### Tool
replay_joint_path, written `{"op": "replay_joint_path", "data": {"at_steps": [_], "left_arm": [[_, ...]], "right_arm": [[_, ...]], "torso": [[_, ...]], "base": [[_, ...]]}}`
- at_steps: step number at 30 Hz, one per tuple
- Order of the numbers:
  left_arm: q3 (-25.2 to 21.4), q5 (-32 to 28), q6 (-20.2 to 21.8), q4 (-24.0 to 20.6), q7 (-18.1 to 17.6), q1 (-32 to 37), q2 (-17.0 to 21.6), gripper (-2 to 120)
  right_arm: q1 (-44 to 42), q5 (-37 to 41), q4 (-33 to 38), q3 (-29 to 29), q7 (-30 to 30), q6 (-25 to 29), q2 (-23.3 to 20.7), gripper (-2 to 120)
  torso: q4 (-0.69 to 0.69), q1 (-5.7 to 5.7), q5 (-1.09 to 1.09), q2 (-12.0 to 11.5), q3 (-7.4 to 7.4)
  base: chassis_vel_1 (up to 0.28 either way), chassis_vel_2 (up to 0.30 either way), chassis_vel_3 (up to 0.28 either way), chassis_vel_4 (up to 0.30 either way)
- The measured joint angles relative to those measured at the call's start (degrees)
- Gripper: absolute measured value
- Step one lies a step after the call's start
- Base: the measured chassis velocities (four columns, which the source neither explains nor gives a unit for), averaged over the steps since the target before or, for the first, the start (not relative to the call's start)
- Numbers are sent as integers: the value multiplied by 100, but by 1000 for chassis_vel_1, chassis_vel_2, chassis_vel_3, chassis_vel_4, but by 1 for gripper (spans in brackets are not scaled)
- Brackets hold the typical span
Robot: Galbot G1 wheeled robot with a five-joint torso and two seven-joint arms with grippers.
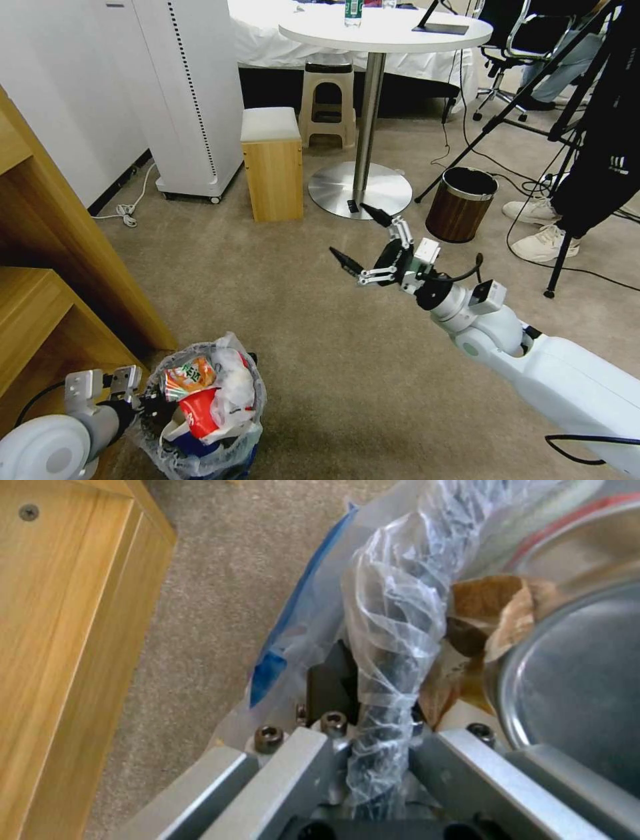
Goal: Pick up the trash bin and place the garbage on the floor into it.
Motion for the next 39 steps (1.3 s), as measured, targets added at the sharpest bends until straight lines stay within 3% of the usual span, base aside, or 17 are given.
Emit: {"op": "replay_joint_path", "data": {"at_steps": [7, 21, 24, 26, 30, 33, 37, 39], "left_arm": [[197, -230, -27, 283, -72, -254, 205, 0], [252, -166, -123, 459, -41, -257, 54, 1], [259, -122, -133, 471, -33, -254, 42, 7], [271, -18, -161, 488, 26, -260, 6, 19], [282, 116, -194, 518, 78, -292, -48, 30], [274, 283, -238, 501, 126, -288, -151, 47], [241, 369, -264, 490, 158, -279, -199, 55], [183, 506, -317, 481, 206, -278, -249, 65]], "right_arm": [[-189, -32, -98, 174, -11, 44, 49, 100], [-135, -145, -188, 107, 6, 53, 166, 100], [-151, -163, -191, 104, 9, 64, 167, 100], [-180, -192, -202, 104, 10, 86, 172, 100], [-190, -208, -223, 105, 9, 100, 168, 100], [-170, -215, -239, 96, 2, 108, 179, 100], [-147, -223, -241, 71, 2, 109, 202, 100], [-134, -234, -257, 40, 2, 109, 233, 100]], "torso": [[0, 0, 2, 0, 0], [0, 0, 1, 0, 0], [-2, 0, -6, 0, 1], [-2, 0, -2, 0, 1], [-1, 0, -3, 0, 1], [-1, 0, -1, 0, 1], [-1, 0, -3, 0, 1], [0, 0, -4, 0, 1]], "base": [[0, 0, 0, 0], [0, 0, 0, 0], [0, 0, 0, 0], [0, 0, 0, 0], [0, 0, 0, 0], [0, 0, 0, 0], [0, 0, 0, 0], [0, 0, 0, 0]]}}
